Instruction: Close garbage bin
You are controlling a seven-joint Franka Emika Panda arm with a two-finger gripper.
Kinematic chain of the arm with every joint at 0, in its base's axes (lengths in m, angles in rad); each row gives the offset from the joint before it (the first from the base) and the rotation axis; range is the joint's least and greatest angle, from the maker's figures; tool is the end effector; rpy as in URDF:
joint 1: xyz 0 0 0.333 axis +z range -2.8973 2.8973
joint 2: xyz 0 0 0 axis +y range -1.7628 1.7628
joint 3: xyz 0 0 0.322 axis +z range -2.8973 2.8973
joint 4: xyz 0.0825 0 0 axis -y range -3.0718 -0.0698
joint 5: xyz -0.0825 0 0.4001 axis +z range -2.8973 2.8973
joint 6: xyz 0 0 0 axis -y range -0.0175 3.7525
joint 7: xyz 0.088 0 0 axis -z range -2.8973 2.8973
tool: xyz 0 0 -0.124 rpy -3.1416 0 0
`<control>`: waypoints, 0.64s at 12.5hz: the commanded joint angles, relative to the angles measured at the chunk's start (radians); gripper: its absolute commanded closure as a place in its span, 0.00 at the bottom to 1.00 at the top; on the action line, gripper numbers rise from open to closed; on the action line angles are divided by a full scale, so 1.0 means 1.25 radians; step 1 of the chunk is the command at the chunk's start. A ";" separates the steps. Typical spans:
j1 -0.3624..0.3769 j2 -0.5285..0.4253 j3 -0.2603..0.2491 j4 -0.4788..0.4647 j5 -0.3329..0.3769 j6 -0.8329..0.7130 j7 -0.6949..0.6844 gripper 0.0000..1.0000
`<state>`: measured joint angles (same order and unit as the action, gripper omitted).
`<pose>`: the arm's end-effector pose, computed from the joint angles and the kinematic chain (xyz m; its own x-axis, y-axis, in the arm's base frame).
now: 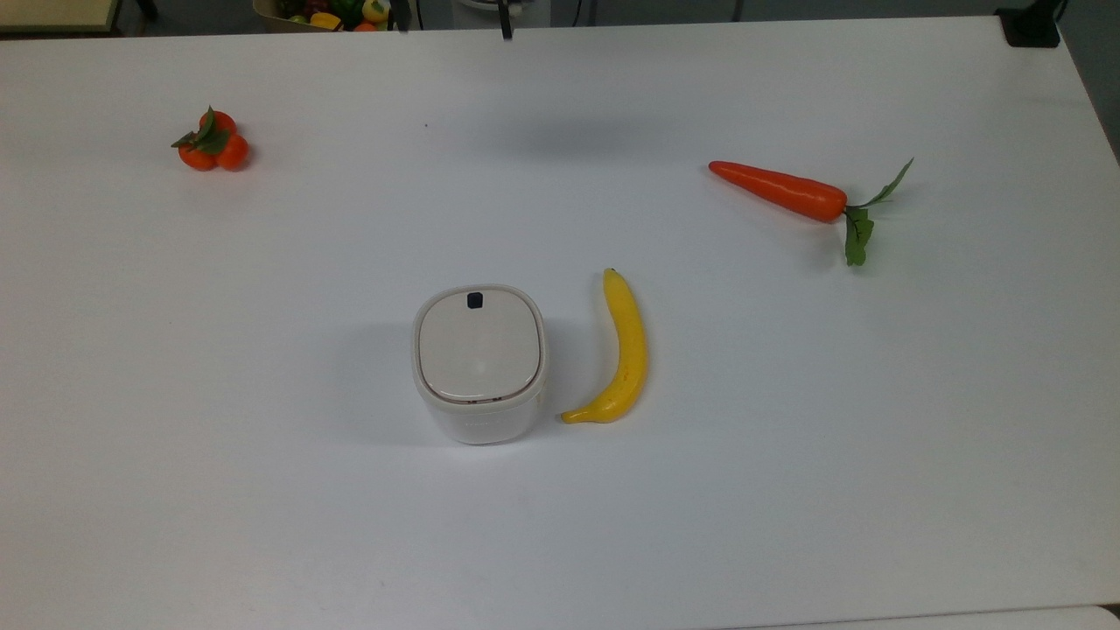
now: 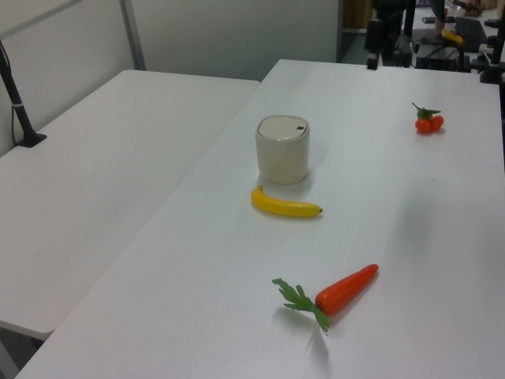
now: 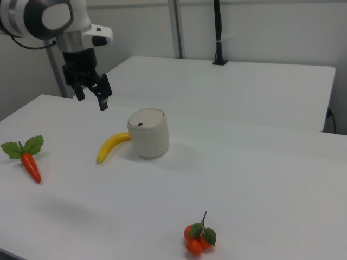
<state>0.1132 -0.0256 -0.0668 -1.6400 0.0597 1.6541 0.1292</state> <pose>0.5695 0.0329 0.6018 0.9957 -0.0875 0.0312 -0.0853 -0.9942 -0.0659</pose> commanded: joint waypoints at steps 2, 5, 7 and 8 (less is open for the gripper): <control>-0.011 -0.036 0.031 -0.021 -0.015 -0.027 0.007 0.00; -0.010 -0.034 0.059 -0.021 -0.022 -0.014 -0.009 0.00; -0.008 -0.024 0.061 -0.022 -0.034 0.028 -0.089 0.00; -0.010 -0.013 0.060 -0.022 -0.034 0.045 -0.128 0.00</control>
<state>0.1078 -0.0488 0.0061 -1.6451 0.0316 1.6458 0.0828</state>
